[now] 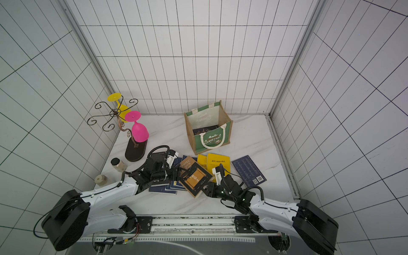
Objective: Put the books into the canvas bag
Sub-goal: Pick up the book from the book, then place the book in the canvas bag.
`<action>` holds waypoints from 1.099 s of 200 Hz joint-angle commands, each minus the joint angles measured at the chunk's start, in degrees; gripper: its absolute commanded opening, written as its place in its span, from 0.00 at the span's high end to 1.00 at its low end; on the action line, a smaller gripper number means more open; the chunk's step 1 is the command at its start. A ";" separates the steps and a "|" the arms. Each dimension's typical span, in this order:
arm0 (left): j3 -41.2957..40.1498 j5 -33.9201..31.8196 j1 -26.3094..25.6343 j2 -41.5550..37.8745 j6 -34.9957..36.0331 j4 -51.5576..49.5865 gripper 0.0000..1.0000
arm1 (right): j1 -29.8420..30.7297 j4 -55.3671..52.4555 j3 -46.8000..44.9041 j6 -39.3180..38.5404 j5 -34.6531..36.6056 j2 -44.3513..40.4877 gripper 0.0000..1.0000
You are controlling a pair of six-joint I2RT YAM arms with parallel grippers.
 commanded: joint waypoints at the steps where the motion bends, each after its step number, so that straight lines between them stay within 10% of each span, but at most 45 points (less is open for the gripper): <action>1: -0.72 0.33 -0.57 -0.72 -1.10 -0.15 0.31 | -1.33 2.57 7.42 -2.46 1.73 1.22 0.70; 33: 0.38 1.07 -1.03 -2.24 -1.25 -1.07 0.31 | -3.86 -1.50 11.62 -5.72 1.80 2.00 1.00; 135: 13.11 -1.84 0.18 -14.34 3.53 -14.24 0.30 | -14.10 -41.80 35.55 -29.51 -8.91 -8.62 1.00; 220: 18.93 7.37 12.35 -15.83 7.91 -17.96 0.28 | -25.59 -47.26 55.58 -43.08 -41.14 0.16 1.00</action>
